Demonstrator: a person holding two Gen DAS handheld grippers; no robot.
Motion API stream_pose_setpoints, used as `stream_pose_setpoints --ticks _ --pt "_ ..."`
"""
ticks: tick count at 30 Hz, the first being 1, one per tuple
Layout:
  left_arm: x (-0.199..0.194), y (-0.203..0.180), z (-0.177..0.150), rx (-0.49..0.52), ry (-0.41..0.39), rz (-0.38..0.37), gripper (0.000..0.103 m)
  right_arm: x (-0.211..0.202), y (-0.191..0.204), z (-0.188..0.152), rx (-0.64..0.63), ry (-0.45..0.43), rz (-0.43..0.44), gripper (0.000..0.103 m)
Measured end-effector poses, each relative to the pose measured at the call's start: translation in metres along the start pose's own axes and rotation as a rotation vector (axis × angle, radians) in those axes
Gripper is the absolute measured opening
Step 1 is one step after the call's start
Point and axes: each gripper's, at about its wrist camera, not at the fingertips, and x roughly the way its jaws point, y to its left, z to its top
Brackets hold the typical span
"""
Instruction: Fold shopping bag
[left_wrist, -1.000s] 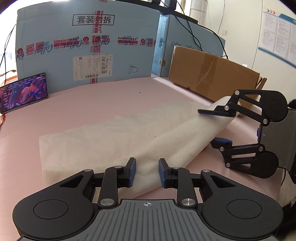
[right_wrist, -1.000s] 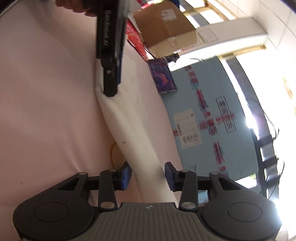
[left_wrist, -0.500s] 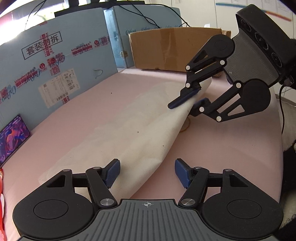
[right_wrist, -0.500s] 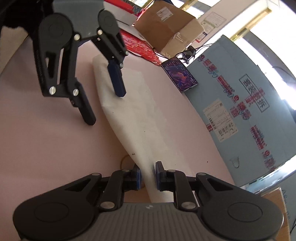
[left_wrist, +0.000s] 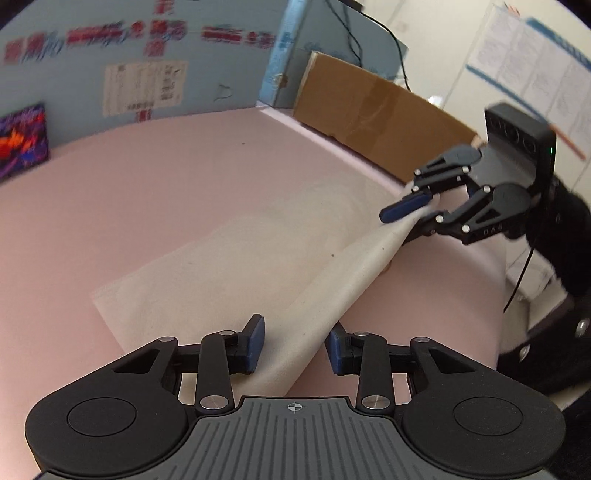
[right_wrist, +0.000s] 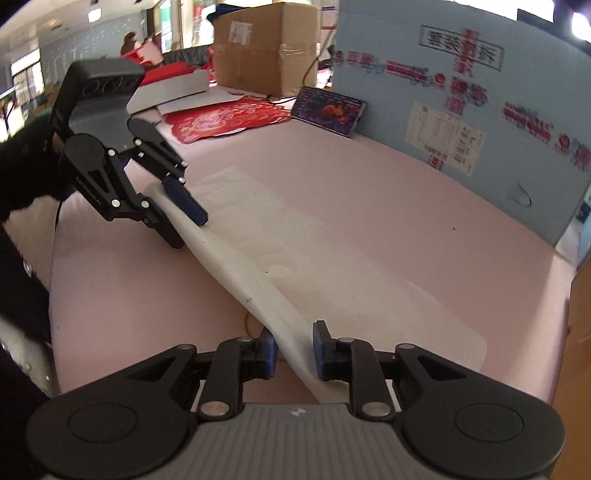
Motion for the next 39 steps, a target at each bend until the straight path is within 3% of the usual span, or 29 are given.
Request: stream_pose_setpoints --ticks 4,8,13,17,20,25,28,30,32,36,39 --pt "-0.004 0.022 -0.007 -0.145 -0.044 -0.068 0.031 -0.009 -0.034 -0.004 0.210 -0.020 -0.021 0.038" --pt "-0.005 0.032 -0.009 -0.232 -0.064 -0.089 0.029 -0.003 -0.044 -0.003 0.292 0.025 -0.139 0.039" --pt "-0.005 0.037 -0.006 -0.288 -0.078 -0.056 0.029 0.002 -0.026 0.002 0.219 0.069 -0.358 0.046" --pt "-0.001 0.027 0.003 -0.228 -0.050 -0.005 0.029 -0.006 0.004 0.006 0.077 0.050 -0.571 0.055" --pt "0.000 0.024 0.008 -0.186 -0.026 0.014 0.029 -0.018 0.027 0.010 -0.019 -0.003 -0.701 0.069" --pt "0.000 0.016 0.016 -0.105 0.015 0.038 0.029 -0.033 0.047 0.023 -0.073 -0.131 -0.656 0.074" --pt "0.001 0.016 0.021 -0.090 0.026 0.008 0.027 0.003 0.036 0.028 -0.098 -0.059 -0.601 0.070" --pt "0.003 0.022 0.024 -0.116 0.026 -0.019 0.027 0.031 0.022 0.024 -0.081 0.028 -0.611 0.046" --pt "0.005 0.034 0.023 -0.167 0.024 -0.046 0.027 0.044 0.008 0.016 -0.030 0.088 -0.607 0.036" --pt "0.006 0.052 0.017 -0.267 -0.010 -0.076 0.029 0.047 -0.007 0.005 0.034 0.115 -0.646 0.036" --pt "0.004 0.048 0.015 -0.271 -0.033 -0.044 0.029 0.044 -0.006 0.000 0.023 0.123 -0.663 0.037"
